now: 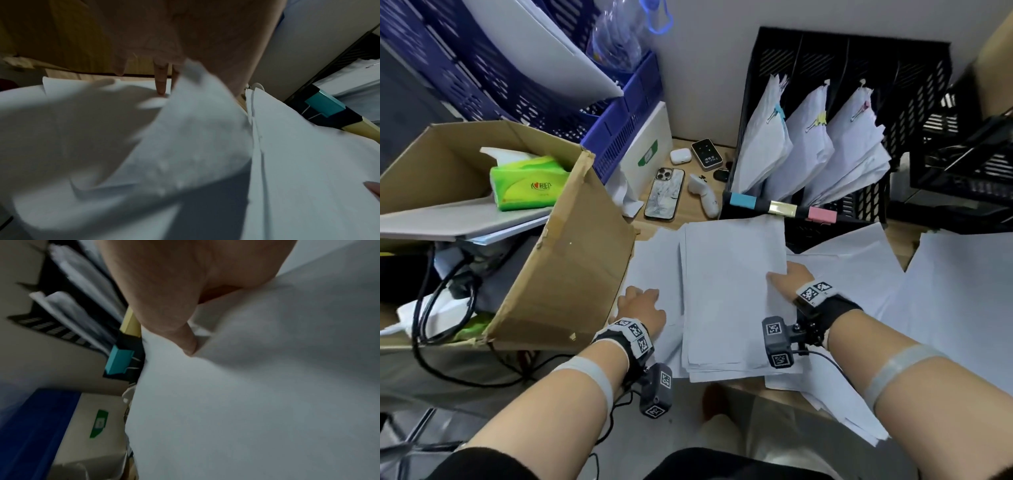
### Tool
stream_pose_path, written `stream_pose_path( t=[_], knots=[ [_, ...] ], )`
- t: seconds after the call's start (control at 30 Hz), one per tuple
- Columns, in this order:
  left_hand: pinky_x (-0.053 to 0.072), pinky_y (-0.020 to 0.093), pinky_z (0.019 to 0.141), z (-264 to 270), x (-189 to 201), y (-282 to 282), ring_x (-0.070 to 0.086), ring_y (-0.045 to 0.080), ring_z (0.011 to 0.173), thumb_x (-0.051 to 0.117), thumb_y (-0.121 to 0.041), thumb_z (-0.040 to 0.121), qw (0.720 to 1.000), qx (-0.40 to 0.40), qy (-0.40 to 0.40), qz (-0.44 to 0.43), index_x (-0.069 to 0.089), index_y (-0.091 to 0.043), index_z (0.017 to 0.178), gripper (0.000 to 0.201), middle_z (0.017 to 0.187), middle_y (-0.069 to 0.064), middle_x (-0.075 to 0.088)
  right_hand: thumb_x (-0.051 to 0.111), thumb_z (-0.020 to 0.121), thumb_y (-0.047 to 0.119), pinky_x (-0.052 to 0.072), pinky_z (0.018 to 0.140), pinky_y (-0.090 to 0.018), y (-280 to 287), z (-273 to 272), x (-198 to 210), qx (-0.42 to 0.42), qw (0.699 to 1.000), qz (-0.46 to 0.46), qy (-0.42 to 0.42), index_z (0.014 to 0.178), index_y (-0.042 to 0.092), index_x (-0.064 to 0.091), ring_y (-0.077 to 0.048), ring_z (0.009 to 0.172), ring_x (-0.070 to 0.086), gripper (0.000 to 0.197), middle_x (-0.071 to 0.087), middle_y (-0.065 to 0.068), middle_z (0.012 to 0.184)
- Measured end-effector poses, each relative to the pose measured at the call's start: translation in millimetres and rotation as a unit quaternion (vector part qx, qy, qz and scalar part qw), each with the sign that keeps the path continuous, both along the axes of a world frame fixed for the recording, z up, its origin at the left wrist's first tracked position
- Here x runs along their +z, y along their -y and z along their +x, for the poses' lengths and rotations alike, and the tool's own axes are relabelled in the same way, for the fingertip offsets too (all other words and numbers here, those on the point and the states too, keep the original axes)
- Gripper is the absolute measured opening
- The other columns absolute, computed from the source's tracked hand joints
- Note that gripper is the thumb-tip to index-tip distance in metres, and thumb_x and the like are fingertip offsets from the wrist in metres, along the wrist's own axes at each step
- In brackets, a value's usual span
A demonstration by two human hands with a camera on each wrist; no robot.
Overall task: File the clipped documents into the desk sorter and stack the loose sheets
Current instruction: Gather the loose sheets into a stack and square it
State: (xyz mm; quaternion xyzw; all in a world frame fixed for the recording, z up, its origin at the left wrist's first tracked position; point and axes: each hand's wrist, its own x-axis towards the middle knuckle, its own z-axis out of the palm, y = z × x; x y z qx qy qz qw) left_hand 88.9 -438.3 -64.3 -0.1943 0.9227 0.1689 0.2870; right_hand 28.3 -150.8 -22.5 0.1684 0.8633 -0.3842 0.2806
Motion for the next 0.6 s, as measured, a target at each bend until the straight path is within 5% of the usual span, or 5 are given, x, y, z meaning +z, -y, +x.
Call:
stream_pose_path(
  t=[0.1, 0.2, 0.3, 0.47, 0.6],
  knots=[
    [0.024, 0.042, 0.119, 3, 1, 4, 0.016, 0.030, 0.145, 0.053, -0.035, 0.088, 1.000, 0.010, -0.006, 0.027, 0.041, -0.033, 0.145, 0.058, 0.156, 0.007, 0.020, 0.048, 0.094, 0.014, 0.039, 0.079, -0.027, 1, -5, 7, -0.005, 1.000, -0.002, -0.027, 0.123, 0.008, 0.061, -0.029, 0.096, 0.055, 0.033, 0.064, -0.013, 0.118],
    [0.014, 0.044, 0.122, 10, -1, 5, -0.001, 0.035, 0.151, 0.071, -0.058, 0.076, 0.999, -0.032, 0.019, 0.030, 0.023, -0.035, 0.154, 0.094, 0.163, 0.013, 0.002, 0.049, 0.096, 0.013, 0.039, 0.087, -0.027, 0, -9, 15, -0.048, 0.997, -0.028, -0.055, 0.127, 0.008, 0.058, -0.026, 0.104, 0.055, 0.032, 0.057, -0.006, 0.110],
    [0.010, 0.046, 0.123, 12, -2, 3, -0.009, 0.037, 0.152, 0.079, -0.054, 0.069, 0.996, -0.074, 0.055, 0.004, 0.009, -0.037, 0.156, 0.113, 0.164, 0.015, -0.008, 0.055, 0.094, 0.019, 0.044, 0.103, -0.038, 1, -10, 19, -0.075, 0.994, -0.061, -0.058, 0.130, 0.012, 0.058, -0.028, 0.115, 0.058, 0.036, 0.062, -0.006, 0.128],
    [0.033, 0.041, 0.115, -1, 3, 10, 0.027, 0.034, 0.140, 0.048, -0.026, 0.093, 1.000, -0.001, -0.001, 0.025, 0.043, -0.027, 0.142, 0.049, 0.152, 0.014, 0.026, 0.050, 0.095, 0.013, 0.040, 0.083, -0.028, 16, -1, 18, -0.012, 1.000, -0.001, -0.027, 0.124, 0.005, 0.060, -0.031, 0.107, 0.059, 0.032, 0.064, -0.013, 0.120],
    [0.034, 0.043, 0.114, 2, 5, 13, 0.033, 0.034, 0.139, 0.048, -0.034, 0.095, 0.995, 0.091, -0.015, 0.044, 0.041, -0.020, 0.144, 0.051, 0.152, 0.014, 0.027, 0.052, 0.091, 0.016, 0.043, 0.078, -0.030, 46, 14, -7, 0.023, 0.997, 0.019, 0.072, 0.120, -0.002, 0.060, -0.031, 0.088, 0.058, 0.036, 0.060, -0.014, 0.106]
  ],
)
